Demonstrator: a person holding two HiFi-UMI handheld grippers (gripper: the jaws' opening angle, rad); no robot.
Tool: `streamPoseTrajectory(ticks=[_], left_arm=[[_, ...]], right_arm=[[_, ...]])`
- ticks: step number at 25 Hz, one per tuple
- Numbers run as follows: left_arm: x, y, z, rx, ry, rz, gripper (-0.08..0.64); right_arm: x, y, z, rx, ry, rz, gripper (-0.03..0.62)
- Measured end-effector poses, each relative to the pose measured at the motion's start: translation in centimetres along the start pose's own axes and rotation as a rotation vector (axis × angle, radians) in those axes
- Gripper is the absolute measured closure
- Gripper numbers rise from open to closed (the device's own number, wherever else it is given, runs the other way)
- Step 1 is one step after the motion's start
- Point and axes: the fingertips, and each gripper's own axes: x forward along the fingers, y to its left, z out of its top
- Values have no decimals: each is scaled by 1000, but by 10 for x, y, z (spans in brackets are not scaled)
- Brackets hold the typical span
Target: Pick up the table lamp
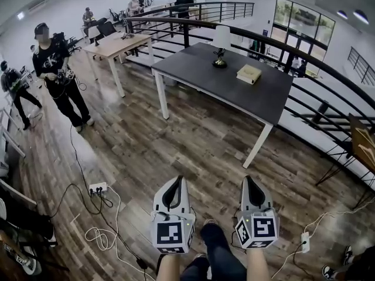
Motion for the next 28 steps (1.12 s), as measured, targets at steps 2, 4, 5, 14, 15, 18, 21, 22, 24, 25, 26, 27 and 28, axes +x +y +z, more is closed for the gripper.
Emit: streamPoseTrajectory(ticks=[2, 4, 5, 14, 15, 18, 21, 22, 24, 25, 26, 27, 28], left_arm=[[14, 4, -4, 3, 8, 5, 540], [30, 10, -8, -4, 13, 11, 540], [39, 13, -8, -9, 15, 14, 540], [128, 37, 0, 0, 11, 53, 540], [139, 40, 1, 3, 13, 58, 540], [175, 48, 6, 11, 14, 71, 540], [210, 52, 13, 20, 5, 77, 540], [221, 53, 14, 24, 3, 80, 540], [242, 54, 16, 33, 1, 82, 540], [252, 55, 17, 39, -1, 82, 540], [260, 55, 17, 44, -2, 83, 540], [268, 55, 17, 46, -2, 84, 540], [275, 55, 17, 45, -2, 84, 540]], right_arm=[[17, -4, -4, 8, 5, 3, 599], [35, -6, -8, 13, 10, 8, 598], [45, -8, -9, 15, 11, 11, 599], [143, -32, 1, 34, 5, 46, 599], [156, -35, 4, 33, 2, 51, 599], [194, -47, 13, 31, -13, 60, 598], [230, -61, 22, 27, -28, 66, 599], [242, -64, 23, 25, -31, 69, 598], [263, -71, 25, 20, -35, 76, 599], [272, -73, 26, 19, -36, 80, 598], [280, -76, 26, 18, -36, 84, 599], [286, -78, 26, 17, -36, 87, 600], [292, -81, 26, 14, -34, 89, 598]])
